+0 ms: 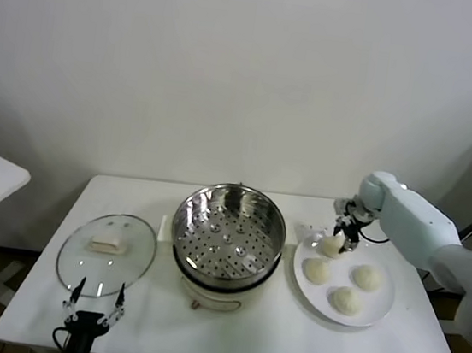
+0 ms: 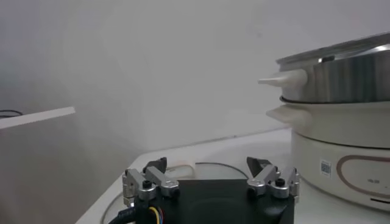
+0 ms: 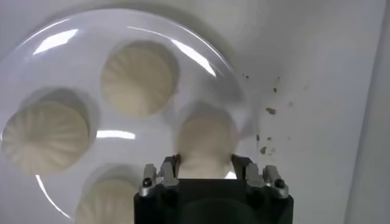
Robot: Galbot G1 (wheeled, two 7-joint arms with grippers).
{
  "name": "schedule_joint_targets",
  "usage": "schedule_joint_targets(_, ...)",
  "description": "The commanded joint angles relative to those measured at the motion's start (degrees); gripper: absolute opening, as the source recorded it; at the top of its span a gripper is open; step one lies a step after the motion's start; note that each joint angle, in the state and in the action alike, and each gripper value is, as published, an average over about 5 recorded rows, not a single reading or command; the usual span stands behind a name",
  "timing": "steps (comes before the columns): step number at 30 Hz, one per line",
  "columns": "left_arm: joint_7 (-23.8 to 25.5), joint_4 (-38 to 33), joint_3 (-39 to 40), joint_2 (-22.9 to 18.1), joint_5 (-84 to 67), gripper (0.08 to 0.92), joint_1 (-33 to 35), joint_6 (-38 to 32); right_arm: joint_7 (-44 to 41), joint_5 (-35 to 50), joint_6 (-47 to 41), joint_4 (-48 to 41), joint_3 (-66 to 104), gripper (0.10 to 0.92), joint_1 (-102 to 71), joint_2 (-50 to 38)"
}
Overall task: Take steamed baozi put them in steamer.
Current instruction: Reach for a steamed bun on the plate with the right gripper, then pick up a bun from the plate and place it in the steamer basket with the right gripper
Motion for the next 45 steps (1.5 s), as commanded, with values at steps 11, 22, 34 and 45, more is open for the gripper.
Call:
schedule_joint_targets(11,0.0,0.0,-0.2,0.2,0.0,0.823,-0.2,-0.5,-0.6,15.7,2.7,24.5,-22.2,0.467,23.2,-10.7)
schedule_joint_targets(22,-0.5,0.7,-0.3,0.6,0.4,0.823,-0.5,-1.1,0.4,26.9,20.9,44.3,-36.0,0.466,53.1,-4.8)
schedule_joint_targets(34,-1.4,0.7,-0.6,0.3,0.8,0.823,-0.3,-1.7,10.9,6.9,27.3,40.1,-28.8,0.467,33.5,9.5)
schedule_joint_targets(45,-1.5,0.6,-0.9,-0.2,0.9,0.823,-0.1,-1.8,17.5,-11.1,35.3,17.3,-21.8,0.467,16.8,18.2)
